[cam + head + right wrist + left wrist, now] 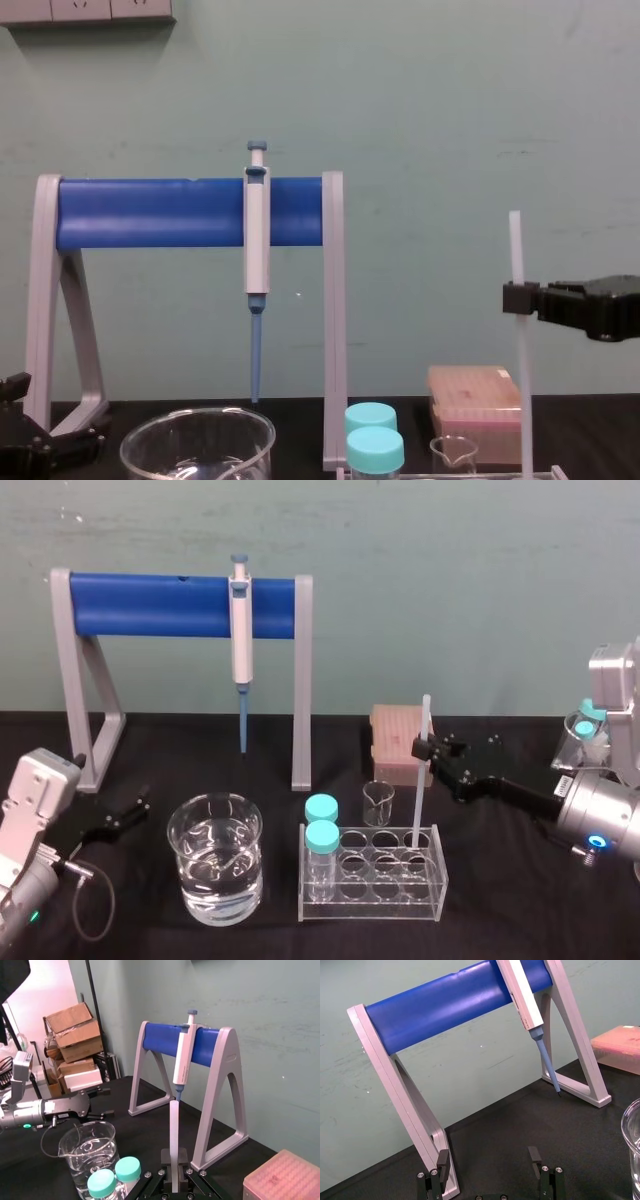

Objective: Pick up the stirring rod with one hand, then place it down.

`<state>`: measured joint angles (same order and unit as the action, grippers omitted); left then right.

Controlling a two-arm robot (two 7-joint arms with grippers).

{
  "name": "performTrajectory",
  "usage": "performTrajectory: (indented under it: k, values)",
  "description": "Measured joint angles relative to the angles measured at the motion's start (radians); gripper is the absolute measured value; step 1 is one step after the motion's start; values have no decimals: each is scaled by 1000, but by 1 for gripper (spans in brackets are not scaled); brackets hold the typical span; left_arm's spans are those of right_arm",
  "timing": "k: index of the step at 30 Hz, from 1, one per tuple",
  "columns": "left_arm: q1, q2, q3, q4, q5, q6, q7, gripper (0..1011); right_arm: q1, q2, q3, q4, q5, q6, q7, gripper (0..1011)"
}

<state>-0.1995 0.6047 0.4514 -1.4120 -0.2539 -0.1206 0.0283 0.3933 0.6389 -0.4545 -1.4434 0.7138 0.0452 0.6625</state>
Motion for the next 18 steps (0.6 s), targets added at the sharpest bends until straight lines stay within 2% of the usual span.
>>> performTrajectory:
  k: [18]
  values:
    - [0, 0, 0, 0, 0, 0, 0, 1005, 18, -48, -29, 106, -39, -17, 26, 69]
